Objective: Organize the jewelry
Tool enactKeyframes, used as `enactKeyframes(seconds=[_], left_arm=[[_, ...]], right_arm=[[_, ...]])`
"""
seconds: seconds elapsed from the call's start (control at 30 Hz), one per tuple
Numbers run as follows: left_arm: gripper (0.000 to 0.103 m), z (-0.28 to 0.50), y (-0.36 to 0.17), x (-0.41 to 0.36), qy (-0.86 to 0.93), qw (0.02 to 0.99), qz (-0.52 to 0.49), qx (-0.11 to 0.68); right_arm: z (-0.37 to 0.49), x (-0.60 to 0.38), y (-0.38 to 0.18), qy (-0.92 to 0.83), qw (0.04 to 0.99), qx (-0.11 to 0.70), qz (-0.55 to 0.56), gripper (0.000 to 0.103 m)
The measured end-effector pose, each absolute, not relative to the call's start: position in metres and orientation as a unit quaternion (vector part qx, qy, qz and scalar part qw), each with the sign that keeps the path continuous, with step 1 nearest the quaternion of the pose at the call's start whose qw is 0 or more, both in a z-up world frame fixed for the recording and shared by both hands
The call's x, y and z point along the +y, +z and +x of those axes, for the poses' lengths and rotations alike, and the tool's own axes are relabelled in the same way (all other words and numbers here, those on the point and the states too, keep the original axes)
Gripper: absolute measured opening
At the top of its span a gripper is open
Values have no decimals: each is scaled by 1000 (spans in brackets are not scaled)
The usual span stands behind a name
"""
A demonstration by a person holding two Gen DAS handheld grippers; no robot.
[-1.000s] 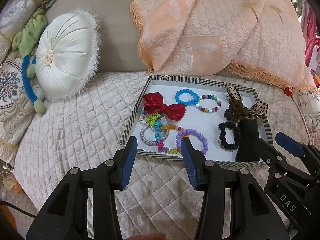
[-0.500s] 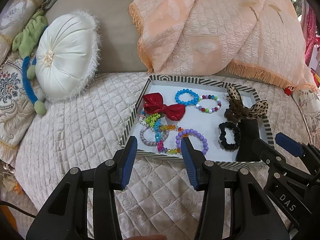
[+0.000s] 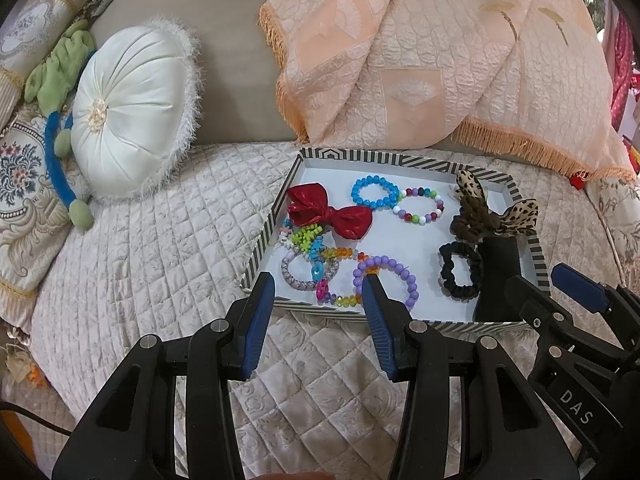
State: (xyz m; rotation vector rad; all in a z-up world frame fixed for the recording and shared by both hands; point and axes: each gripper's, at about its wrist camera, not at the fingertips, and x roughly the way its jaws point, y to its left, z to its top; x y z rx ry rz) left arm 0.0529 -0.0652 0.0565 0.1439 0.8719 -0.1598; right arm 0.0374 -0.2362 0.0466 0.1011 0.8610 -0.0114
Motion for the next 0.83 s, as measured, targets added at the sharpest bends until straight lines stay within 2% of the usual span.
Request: enactKeyframes(seconds=[0.83], left_arm=[[45,58,48,-65,-76,899,70,425]], right_arm=[[38,-251,38,-8,906,420,50,55]])
